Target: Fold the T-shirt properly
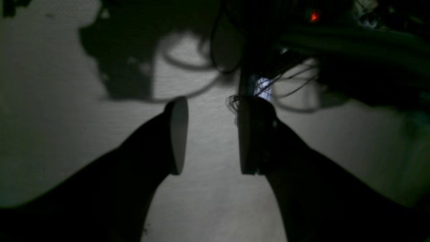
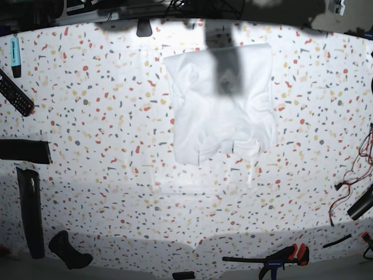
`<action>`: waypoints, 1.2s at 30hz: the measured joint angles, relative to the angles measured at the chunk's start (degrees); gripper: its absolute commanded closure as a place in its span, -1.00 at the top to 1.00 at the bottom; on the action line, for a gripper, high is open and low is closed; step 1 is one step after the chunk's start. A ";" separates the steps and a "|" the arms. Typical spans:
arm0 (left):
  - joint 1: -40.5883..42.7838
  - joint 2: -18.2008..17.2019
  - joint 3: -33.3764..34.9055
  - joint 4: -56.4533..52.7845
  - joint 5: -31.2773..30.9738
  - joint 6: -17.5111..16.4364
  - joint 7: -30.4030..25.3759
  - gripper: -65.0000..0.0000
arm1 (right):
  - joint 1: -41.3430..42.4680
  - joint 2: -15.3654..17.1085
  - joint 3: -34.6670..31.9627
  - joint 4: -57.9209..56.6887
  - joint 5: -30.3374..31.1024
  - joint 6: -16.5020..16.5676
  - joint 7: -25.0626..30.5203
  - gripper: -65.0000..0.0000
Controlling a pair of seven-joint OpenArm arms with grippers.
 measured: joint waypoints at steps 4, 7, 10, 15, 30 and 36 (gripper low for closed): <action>-4.59 4.13 0.11 -6.54 4.55 2.29 -4.76 -0.26 | 9.44 -2.58 -7.15 -14.10 -1.95 -0.04 4.81 -0.14; -6.95 6.51 0.02 -9.20 8.59 5.86 -8.33 -0.26 | 14.43 -4.37 -10.91 -22.47 -5.31 -0.09 10.23 -0.14; -7.39 8.59 0.04 -11.13 13.55 5.68 -15.10 -0.26 | 17.27 -5.90 -13.66 -28.46 -8.94 -0.11 19.54 -0.14; -7.04 9.22 0.09 -16.31 16.35 8.87 -20.37 -0.26 | 18.49 -7.69 -14.97 -33.92 -11.39 -4.42 34.38 -0.14; -11.08 10.01 0.02 -19.50 22.53 10.78 -20.57 -0.26 | 19.54 -11.32 -14.91 -40.81 -18.36 -10.32 43.47 -0.14; -12.72 9.92 0.02 -19.41 21.24 10.78 -20.37 -0.26 | 19.28 -11.23 -14.91 -40.83 -18.38 -10.16 41.44 -0.14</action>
